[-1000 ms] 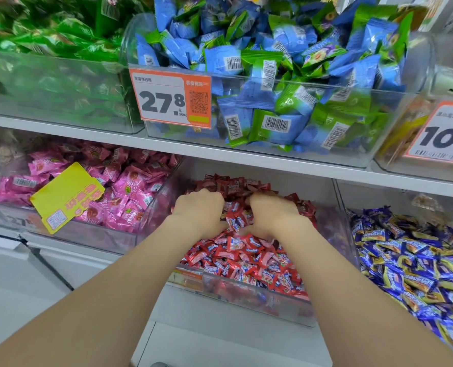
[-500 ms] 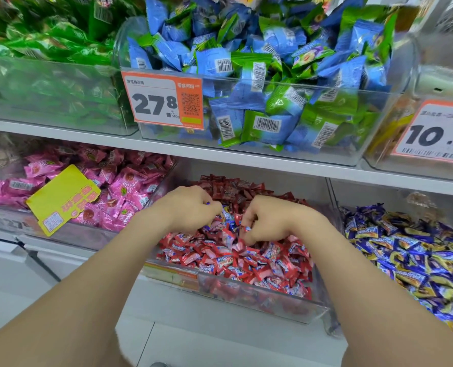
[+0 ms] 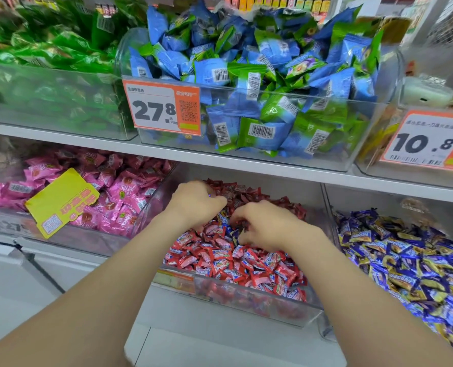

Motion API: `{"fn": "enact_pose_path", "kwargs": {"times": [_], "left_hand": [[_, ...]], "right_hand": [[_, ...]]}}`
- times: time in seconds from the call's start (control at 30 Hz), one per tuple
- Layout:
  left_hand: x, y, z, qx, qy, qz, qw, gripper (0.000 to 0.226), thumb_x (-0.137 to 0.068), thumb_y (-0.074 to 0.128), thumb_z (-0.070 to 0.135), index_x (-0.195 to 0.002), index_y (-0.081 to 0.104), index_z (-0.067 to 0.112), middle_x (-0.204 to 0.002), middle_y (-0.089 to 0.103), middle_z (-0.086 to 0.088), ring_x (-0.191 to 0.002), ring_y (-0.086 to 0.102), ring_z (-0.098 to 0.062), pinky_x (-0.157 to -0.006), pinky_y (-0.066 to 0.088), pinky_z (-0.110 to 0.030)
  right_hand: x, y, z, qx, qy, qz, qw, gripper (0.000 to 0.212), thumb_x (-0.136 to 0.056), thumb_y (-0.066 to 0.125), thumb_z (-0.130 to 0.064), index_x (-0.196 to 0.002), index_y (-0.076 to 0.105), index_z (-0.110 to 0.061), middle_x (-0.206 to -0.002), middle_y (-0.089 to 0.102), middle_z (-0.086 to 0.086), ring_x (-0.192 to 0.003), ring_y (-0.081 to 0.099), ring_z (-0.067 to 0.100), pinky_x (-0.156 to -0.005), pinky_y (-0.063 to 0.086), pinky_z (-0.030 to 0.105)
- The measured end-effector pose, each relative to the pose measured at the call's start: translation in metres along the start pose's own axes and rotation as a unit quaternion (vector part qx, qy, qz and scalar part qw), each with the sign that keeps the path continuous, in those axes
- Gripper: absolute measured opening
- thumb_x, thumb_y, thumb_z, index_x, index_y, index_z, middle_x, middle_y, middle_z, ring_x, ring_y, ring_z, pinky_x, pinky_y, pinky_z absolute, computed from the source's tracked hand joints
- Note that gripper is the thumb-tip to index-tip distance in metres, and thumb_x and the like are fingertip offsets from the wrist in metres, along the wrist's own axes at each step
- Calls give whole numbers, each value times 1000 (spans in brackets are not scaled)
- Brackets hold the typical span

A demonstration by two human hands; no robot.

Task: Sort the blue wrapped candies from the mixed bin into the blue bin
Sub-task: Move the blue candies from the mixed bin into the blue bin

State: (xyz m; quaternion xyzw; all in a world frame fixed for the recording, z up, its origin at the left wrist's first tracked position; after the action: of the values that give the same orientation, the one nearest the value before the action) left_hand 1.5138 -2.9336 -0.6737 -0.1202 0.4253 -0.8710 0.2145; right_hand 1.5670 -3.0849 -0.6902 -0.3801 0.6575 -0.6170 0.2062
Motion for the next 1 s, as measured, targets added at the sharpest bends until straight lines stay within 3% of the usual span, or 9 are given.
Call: {"fn": "enact_pose_path", "kwargs": {"times": [0.1, 0.17, 0.27, 0.4, 0.5, 0.6, 0.77, 0.9, 1.0], "left_hand": [[-13, 9, 0, -7, 21, -6, 1000, 22, -81, 65, 27, -70, 67, 8, -70, 73, -8, -54, 72, -23, -61, 61, -30], [-19, 15, 1, -36, 49, 0, 998, 16, -83, 64, 28, -74, 69, 16, -83, 75, -5, -72, 72, -25, -69, 59, -30], [-19, 20, 7, -123, 103, 24, 987, 7, -90, 63, 35, -91, 67, 30, -107, 72, -1, -97, 68, -30, -82, 55, -34], [-16, 37, 5, -278, 114, -16, 954, 35, -94, 66, 47, -124, 65, 30, -125, 66, -10, -110, 66, -37, -89, 57, -46], [-13, 46, 7, -320, 108, -42, 940, 41, -89, 76, 44, -123, 65, 25, -124, 63, -12, -108, 66, -38, -82, 54, -45], [-9, 49, 11, -334, 106, -47, 936, 36, -85, 82, 40, -110, 64, 20, -112, 65, -9, -91, 63, -34, -70, 47, -39], [-2, 35, 19, -256, 99, -64, 959, 48, -86, 73, 62, -95, 59, 17, -94, 62, -6, -82, 61, -29, -69, 52, -39], [23, 11, 36, -78, 112, -41, 990, 46, -80, 80, 61, -86, 67, 18, -75, 69, -3, -63, 65, -21, -58, 55, -34], [52, 8, 54, 95, 100, -63, 988, 44, -80, 84, 57, -83, 66, 17, -65, 59, 0, -49, 59, -16, -49, 54, -28]], "right_hand": [[-14, 22, -4, 40, -7, -45, 998, 45, -98, 70, -24, -140, 58, -31, -128, 62, 10, -108, 64, 34, -89, 58, 46], [-17, 26, -3, 16, -4, -39, 999, 39, -98, 72, -25, -135, 61, -25, -132, 56, 12, -111, 62, 36, -93, 56, 45], [-15, 19, 2, -32, -1, -20, 999, 35, -94, 79, -30, -125, 66, -19, -129, 56, 8, -110, 60, 29, -92, 52, 38], [-5, -5, 19, -123, 18, 42, 991, 34, -90, 80, -43, -114, 66, -24, -112, 61, -5, -98, 57, 15, -76, 41, 29], [8, -20, 32, -168, 41, 94, 980, 31, -87, 81, -49, -106, 65, -30, -99, 61, -10, -85, 58, 9, -64, 39, 22], [23, -30, 37, -190, 49, 126, 972, 28, -91, 76, -45, -107, 68, -24, -95, 69, 0, -85, 64, 20, -69, 48, 31], [46, -28, 29, -320, 46, 89, 942, 21, -94, 72, -35, -97, 71, -15, -66, 55, 2, -57, 46, 17, -59, 39, 36], [86, -32, 21, -439, 58, 33, 896, 22, -100, 68, -40, -98, 73, -18, -77, 61, 2, -59, 52, 16, -55, 45, 30], [130, -38, 35, -520, 73, 20, 851, 25, -100, 68, -44, -97, 70, -20, -79, 60, -2, -57, 49, 13, -52, 41, 20]]}}
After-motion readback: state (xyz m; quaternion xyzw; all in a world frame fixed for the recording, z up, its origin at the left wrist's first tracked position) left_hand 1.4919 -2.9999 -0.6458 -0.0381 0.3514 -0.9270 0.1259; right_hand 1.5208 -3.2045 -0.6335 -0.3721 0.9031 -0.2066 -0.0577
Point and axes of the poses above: each hand's wrist, its own x-axis away from the middle knuckle, its own y-axis out of the palm, z = x × y, the point moved 8 cm from there along -x, towards the middle knuckle
